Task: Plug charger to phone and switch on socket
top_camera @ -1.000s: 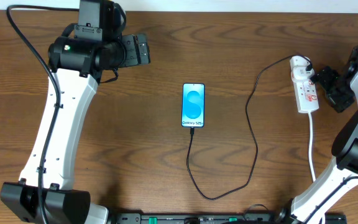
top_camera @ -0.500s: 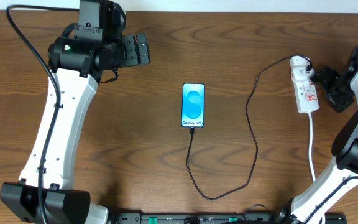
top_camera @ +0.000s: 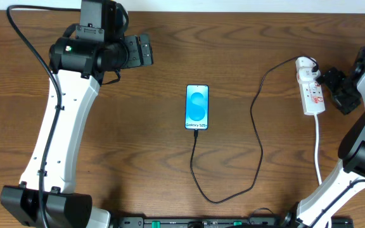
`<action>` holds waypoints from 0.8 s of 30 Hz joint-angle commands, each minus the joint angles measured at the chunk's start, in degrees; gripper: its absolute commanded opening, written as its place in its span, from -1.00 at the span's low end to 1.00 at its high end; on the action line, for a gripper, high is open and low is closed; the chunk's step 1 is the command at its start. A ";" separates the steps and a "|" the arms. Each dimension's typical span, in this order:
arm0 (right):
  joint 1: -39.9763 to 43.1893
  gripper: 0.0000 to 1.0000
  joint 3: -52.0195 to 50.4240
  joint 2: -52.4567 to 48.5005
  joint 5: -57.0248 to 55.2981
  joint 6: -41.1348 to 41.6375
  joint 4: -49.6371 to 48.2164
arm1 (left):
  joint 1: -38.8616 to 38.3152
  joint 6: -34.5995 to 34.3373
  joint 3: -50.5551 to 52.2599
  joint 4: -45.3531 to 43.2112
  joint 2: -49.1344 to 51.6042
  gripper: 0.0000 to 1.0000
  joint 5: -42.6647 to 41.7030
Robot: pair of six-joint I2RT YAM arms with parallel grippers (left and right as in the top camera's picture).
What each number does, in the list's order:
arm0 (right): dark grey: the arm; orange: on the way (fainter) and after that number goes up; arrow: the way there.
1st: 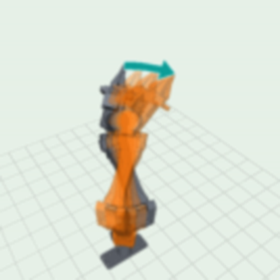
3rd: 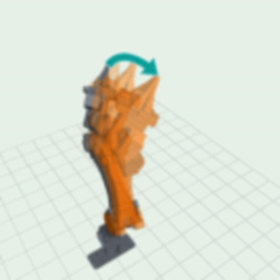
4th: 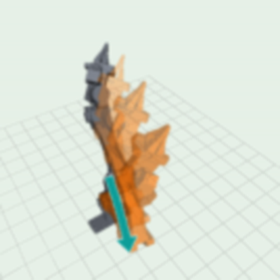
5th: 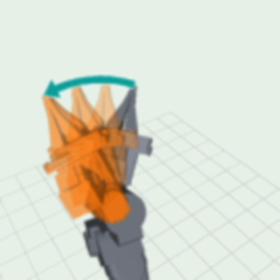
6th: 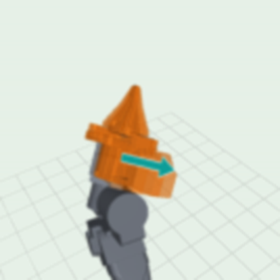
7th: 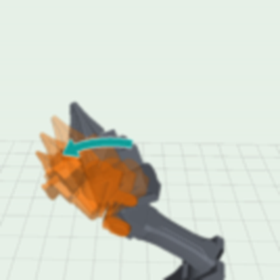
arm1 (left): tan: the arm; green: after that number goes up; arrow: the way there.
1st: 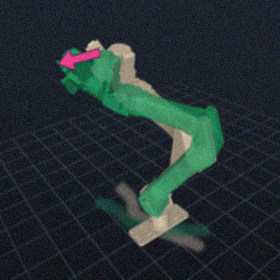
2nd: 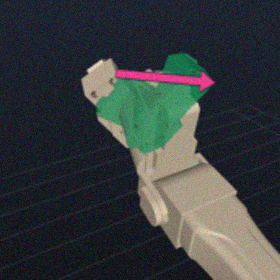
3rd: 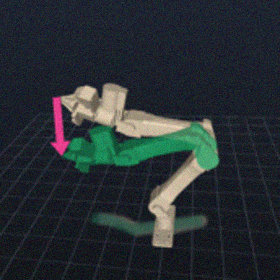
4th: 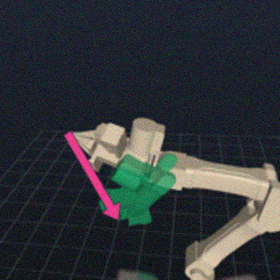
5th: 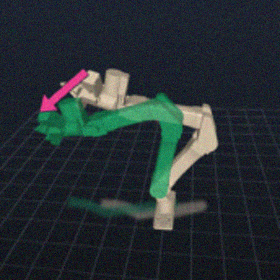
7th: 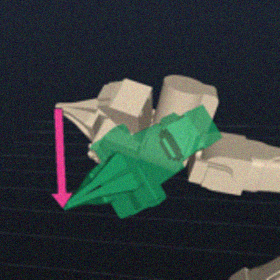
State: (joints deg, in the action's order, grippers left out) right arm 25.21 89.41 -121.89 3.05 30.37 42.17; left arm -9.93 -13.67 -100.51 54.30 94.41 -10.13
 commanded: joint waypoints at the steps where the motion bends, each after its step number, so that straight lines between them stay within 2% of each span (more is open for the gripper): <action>1: -0.68 0.99 -0.24 -1.49 0.59 0.17 0.44 | 0.26 0.26 0.33 0.33 0.26 0.94 0.57; 24: -0.68 0.99 -0.24 -3.87 5.97 -1.29 2.38 | 0.26 0.26 0.42 0.35 0.26 0.95 0.57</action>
State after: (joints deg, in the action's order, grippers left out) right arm 25.63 90.08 -123.00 6.81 30.39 43.18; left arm -9.93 -13.67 -100.51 54.30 94.41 -10.13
